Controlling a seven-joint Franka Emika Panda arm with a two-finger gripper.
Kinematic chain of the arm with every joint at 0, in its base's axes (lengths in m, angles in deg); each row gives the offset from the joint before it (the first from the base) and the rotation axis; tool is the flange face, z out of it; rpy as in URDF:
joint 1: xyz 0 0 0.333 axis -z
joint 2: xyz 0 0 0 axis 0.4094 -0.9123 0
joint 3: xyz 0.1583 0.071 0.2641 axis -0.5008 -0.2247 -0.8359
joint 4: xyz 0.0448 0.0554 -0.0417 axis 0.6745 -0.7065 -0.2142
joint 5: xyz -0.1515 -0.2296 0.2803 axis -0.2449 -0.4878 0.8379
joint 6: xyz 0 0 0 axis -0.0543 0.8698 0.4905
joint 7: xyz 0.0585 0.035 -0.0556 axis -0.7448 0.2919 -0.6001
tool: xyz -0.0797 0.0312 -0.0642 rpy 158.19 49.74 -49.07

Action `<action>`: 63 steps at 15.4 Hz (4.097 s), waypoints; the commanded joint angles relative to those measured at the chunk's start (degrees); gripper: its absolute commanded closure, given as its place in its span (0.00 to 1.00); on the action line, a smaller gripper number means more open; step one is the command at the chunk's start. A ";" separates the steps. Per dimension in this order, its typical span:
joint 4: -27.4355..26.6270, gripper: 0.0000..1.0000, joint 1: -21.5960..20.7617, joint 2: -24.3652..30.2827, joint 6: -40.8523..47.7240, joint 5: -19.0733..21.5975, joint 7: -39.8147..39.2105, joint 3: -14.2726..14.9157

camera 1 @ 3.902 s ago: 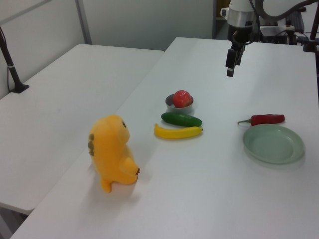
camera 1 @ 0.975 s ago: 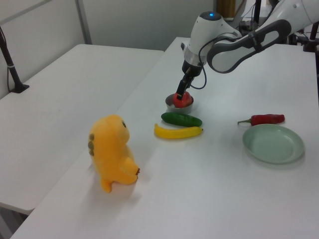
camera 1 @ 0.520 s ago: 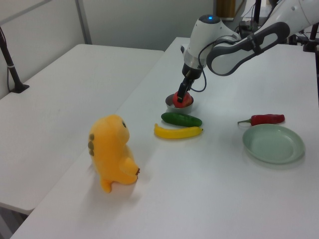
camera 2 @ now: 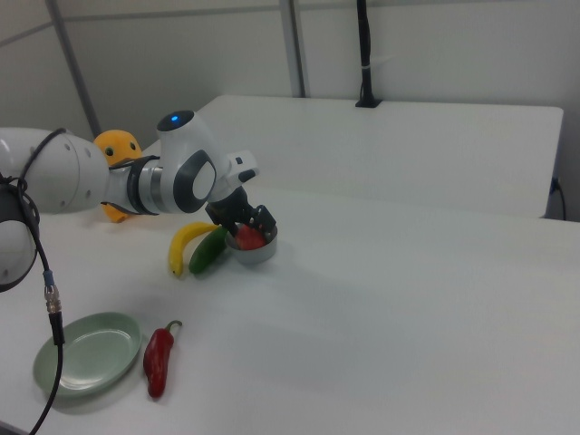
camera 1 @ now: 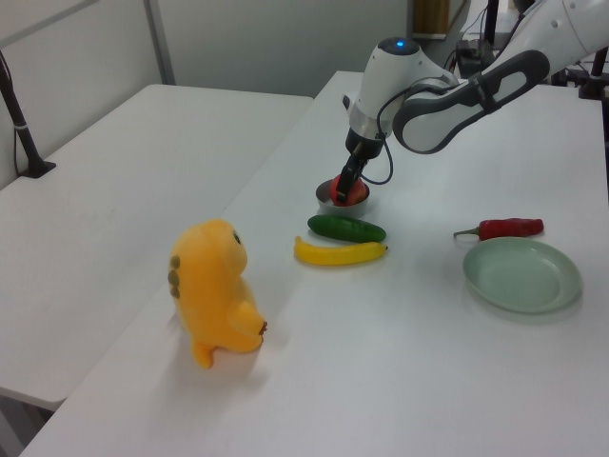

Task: Red apple placed in the center of the desktop
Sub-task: 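Close the gripper around the red apple, then lift the apple out of the bowl and carry it toward the plate, then lower the held apple onto the table beside the bowl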

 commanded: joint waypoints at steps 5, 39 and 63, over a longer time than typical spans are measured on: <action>0.50 0.62 -0.88 -0.63 -1.04 -1.74 1.65 0.54; -21.38 0.61 2.90 18.98 11.09 -1.65 -6.52 0.54; -19.80 0.00 3.25 18.18 10.12 -1.56 -6.44 0.63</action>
